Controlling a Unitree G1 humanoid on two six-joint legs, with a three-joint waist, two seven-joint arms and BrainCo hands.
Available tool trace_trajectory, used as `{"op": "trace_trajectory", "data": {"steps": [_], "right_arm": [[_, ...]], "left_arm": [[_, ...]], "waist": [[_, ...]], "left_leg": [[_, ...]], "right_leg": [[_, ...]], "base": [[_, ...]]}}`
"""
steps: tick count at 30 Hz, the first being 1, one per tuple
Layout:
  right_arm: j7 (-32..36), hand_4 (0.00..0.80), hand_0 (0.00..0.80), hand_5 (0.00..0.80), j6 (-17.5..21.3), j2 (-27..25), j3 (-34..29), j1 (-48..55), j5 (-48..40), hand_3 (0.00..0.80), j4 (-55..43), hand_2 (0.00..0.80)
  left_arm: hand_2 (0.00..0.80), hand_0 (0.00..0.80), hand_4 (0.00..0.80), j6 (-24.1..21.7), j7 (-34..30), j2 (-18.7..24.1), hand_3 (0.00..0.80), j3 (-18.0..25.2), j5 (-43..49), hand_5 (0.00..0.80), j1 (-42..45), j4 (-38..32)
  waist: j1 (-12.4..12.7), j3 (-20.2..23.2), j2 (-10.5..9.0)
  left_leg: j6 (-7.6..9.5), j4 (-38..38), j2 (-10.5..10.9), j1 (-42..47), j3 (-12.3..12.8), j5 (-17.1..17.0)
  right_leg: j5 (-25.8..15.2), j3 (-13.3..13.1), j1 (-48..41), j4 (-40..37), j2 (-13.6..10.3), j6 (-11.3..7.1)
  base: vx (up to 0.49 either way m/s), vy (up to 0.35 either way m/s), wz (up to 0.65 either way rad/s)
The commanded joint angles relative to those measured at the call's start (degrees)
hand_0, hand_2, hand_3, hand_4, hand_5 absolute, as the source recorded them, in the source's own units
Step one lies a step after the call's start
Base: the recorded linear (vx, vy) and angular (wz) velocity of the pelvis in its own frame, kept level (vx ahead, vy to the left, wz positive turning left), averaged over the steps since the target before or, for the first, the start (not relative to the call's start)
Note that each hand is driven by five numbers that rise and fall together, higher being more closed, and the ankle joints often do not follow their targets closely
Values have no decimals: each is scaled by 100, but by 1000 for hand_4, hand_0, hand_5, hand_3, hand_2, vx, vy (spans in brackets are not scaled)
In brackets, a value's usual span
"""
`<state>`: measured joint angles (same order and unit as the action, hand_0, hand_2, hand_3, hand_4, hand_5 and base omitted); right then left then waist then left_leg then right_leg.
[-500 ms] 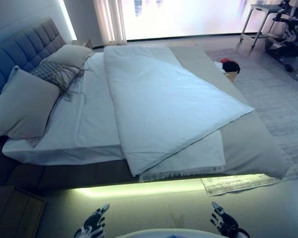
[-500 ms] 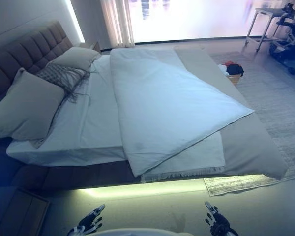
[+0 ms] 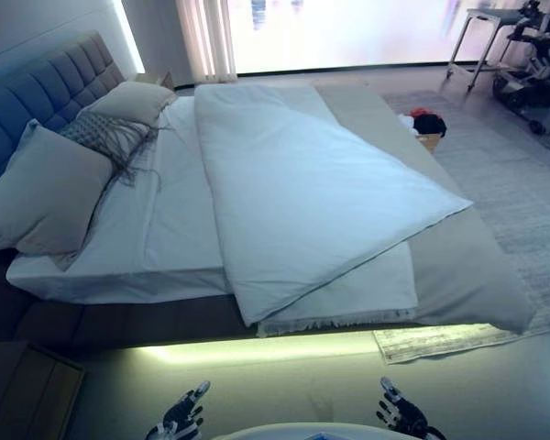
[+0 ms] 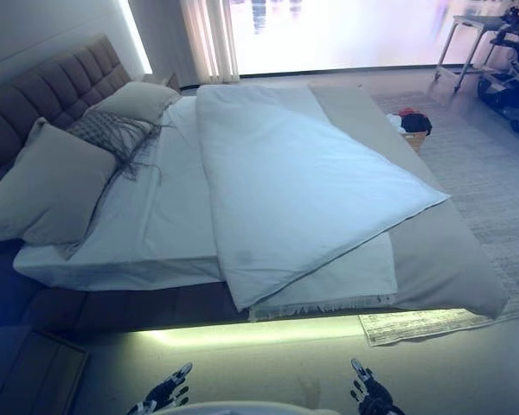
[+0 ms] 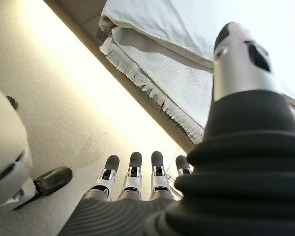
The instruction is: Make the bed neatly
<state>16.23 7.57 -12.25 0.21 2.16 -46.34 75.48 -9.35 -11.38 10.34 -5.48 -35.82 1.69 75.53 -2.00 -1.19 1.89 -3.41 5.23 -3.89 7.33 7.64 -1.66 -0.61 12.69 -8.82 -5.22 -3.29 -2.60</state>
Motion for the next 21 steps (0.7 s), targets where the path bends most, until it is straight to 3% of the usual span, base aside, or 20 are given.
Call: {"op": "trace_trajectory", "data": {"steps": [1,15,18,19,21], "right_arm": [[162,0,0,0,72,172,-26,-509,-48,0,385,0],[-10,0,0,0,260,158,43,-621,55,0,392,0],[17,0,0,0,86,128,94,-673,191,0,424,0],[-22,0,0,0,35,98,150,-684,199,0,396,0],[-87,0,0,0,-25,47,180,-704,169,0,355,0]], "left_arm": [[0,0,0,-92,17,-57,0,93,-170,0,-412,374],[0,0,0,52,94,18,0,144,-16,0,-438,440],[0,0,0,-53,95,21,0,233,-95,0,-452,436],[0,0,0,-98,87,22,0,252,-192,0,-474,402],[0,0,0,-105,64,-10,0,300,-242,0,-497,354]], "waist": [[167,-78,-230],[189,-148,-253],[206,-318,-378],[246,-488,-449],[291,-691,-403]], "left_leg": [[386,-23,458,89,90,312],[409,-46,463,112,59,285],[303,-1264,439,-332,100,485],[216,-2150,400,-734,80,353],[34,-2591,249,-1227,6,-55]], "right_leg": [[-228,-74,131,35,-70,-125],[-183,-126,175,99,-37,-78],[-121,-107,264,351,-124,72],[-118,-73,288,420,-178,174],[-140,-100,293,459,-138,233]], "base": [[0,0,0],[20,-30,0],[8,-68,0],[-48,-38,-1],[-14,58,9]]}}
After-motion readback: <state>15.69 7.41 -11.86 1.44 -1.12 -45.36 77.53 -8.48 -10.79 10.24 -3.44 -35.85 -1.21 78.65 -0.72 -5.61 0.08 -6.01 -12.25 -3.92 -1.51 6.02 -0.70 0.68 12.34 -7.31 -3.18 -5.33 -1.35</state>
